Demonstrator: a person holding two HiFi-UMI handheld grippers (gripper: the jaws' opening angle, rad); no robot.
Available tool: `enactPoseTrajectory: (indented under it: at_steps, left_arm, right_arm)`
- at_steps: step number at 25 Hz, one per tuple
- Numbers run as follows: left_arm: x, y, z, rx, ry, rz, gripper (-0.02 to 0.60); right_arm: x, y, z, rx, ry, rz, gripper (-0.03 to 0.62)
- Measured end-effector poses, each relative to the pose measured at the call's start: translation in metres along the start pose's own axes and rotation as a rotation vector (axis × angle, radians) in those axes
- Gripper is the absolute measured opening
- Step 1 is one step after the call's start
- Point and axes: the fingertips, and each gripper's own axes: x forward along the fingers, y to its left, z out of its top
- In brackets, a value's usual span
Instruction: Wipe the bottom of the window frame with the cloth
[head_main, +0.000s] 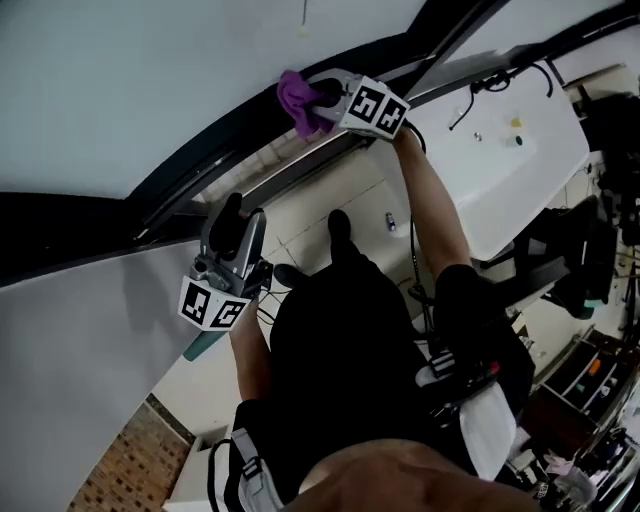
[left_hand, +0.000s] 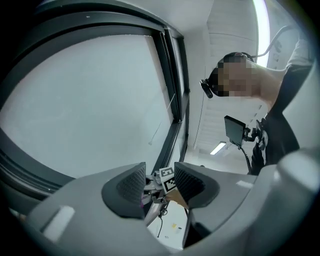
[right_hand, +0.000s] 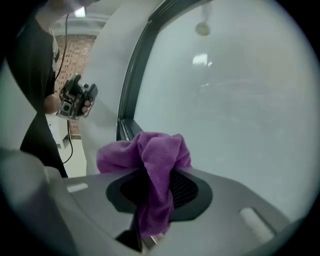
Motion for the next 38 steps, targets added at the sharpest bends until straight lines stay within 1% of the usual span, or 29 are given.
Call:
enactPoseTrajectory:
  at_steps: [1, 2, 3, 5, 6, 7, 9, 10, 11, 12, 13, 14, 15, 16, 17, 18, 19, 20, 21, 22, 24, 25, 27, 29, 31, 34, 36, 37, 38]
  left_arm:
    - [0.005, -0.003, -0.003, 0.006, 0.019, 0.0, 0.182]
    - [0.009, -0.006, -0.005, 0.014, 0.037, 0.002, 0.181]
    - [0.012, -0.01, -0.008, 0.02, 0.053, 0.005, 0.182]
    - [0.016, -0.014, -0.014, 0.029, 0.081, 0.014, 0.181]
    - [0.016, -0.015, -0.018, 0.03, 0.097, 0.02, 0.182]
    - [0.016, -0.015, -0.021, 0.029, 0.111, 0.028, 0.182]
    - [0.014, -0.012, -0.027, 0.022, 0.134, 0.045, 0.182]
    - [0.012, -0.011, -0.03, 0.017, 0.141, 0.054, 0.181]
    - [0.01, -0.008, -0.032, 0.013, 0.148, 0.064, 0.182]
    - [0.008, -0.005, -0.033, 0.01, 0.154, 0.073, 0.181]
    - [0.007, -0.002, -0.034, 0.008, 0.159, 0.078, 0.181]
    - [0.007, 0.0, -0.034, 0.007, 0.164, 0.079, 0.181]
    - [0.009, 0.0, -0.035, 0.007, 0.169, 0.075, 0.181]
    - [0.011, -0.001, -0.036, 0.009, 0.172, 0.066, 0.182]
    - [0.015, -0.003, -0.036, 0.011, 0.174, 0.053, 0.183]
    - [0.021, -0.006, -0.037, 0.013, 0.175, 0.036, 0.182]
    - [0.027, -0.01, -0.038, 0.015, 0.175, 0.019, 0.182]
    - [0.033, -0.015, -0.039, 0.017, 0.177, 0.002, 0.182]
    - [0.037, -0.019, -0.04, 0.019, 0.178, -0.013, 0.181]
    - [0.04, -0.023, -0.04, 0.022, 0.18, -0.026, 0.182]
    - [0.039, -0.026, -0.04, 0.025, 0.181, -0.038, 0.181]
    - [0.036, -0.024, -0.04, 0.024, 0.18, -0.038, 0.181]
    - [0.031, -0.018, -0.039, 0.015, 0.172, -0.03, 0.181]
    - [0.03, -0.013, -0.039, 0.001, 0.16, -0.023, 0.181]
    - [0.031, -0.014, -0.038, -0.002, 0.154, -0.025, 0.182]
    - [0.034, -0.014, -0.04, -0.012, 0.159, -0.034, 0.181]
    - [0.037, -0.013, -0.045, -0.029, 0.166, -0.038, 0.182]
    - [0.038, -0.014, -0.048, -0.037, 0.17, -0.042, 0.181]
    - [0.04, -0.014, -0.05, -0.042, 0.176, -0.047, 0.182]
  right_arm:
    - [0.003, 0.004, 0.003, -0.017, 0.011, 0.007, 0.103]
    - [-0.002, 0.002, 0.008, -0.015, -0.006, 0.008, 0.1]
    - [-0.012, -0.003, 0.013, -0.004, -0.043, 0.004, 0.098]
    - [-0.04, -0.012, 0.022, 0.02, -0.151, 0.01, 0.1]
    - [-0.055, -0.01, 0.027, 0.031, -0.231, 0.041, 0.1]
    - [-0.073, 0.001, 0.036, 0.037, -0.343, 0.107, 0.096]
    - [-0.119, 0.043, 0.058, 0.043, -0.606, 0.305, 0.091]
    - [-0.14, 0.059, 0.059, 0.056, -0.705, 0.372, 0.089]
    - [-0.153, 0.059, 0.052, 0.089, -0.767, 0.369, 0.089]
    - [-0.157, 0.04, 0.039, 0.146, -0.79, 0.285, 0.089]
    - [-0.149, 0.008, 0.024, 0.216, -0.758, 0.139, 0.089]
    - [-0.132, -0.025, 0.008, 0.267, -0.658, -0.025, 0.087]
    - [-0.107, -0.049, -0.005, 0.261, -0.498, -0.159, 0.087]
    - [-0.076, -0.057, -0.012, 0.178, -0.313, -0.234, 0.087]
    - [-0.042, -0.052, -0.012, 0.035, -0.135, -0.253, 0.087]
    - [-0.011, -0.042, -0.012, -0.128, 0.02, -0.24, 0.089]
    - [0.014, -0.032, -0.011, -0.274, 0.135, -0.216, 0.089]
    - [0.03, -0.024, -0.009, -0.384, 0.204, -0.185, 0.076]
    - [0.037, -0.015, -0.007, -0.458, 0.237, -0.141, 0.072]
    - [0.037, -0.004, -0.008, -0.504, 0.25, -0.079, 0.07]
    - [0.025, 0.011, -0.013, -0.532, 0.244, 0.041, 0.069]
    - [0.019, 0.01, -0.015, -0.52, 0.233, 0.058, 0.069]
    - [0.016, -0.002, -0.016, -0.492, 0.22, 0.023, 0.074]
    - [0.023, -0.001, -0.015, -0.51, 0.222, 0.003, 0.065]
    - [0.021, 0.02, -0.012, -0.539, 0.198, 0.047, 0.071]
    - [-0.002, 0.047, -0.013, -0.543, 0.151, 0.114, 0.071]
    - [-0.019, 0.067, -0.016, -0.562, 0.154, 0.146, 0.071]
    - [-0.03, 0.081, -0.019, -0.566, 0.155, 0.186, 0.071]
    - [-0.042, 0.098, -0.02, -0.557, 0.141, 0.248, 0.071]
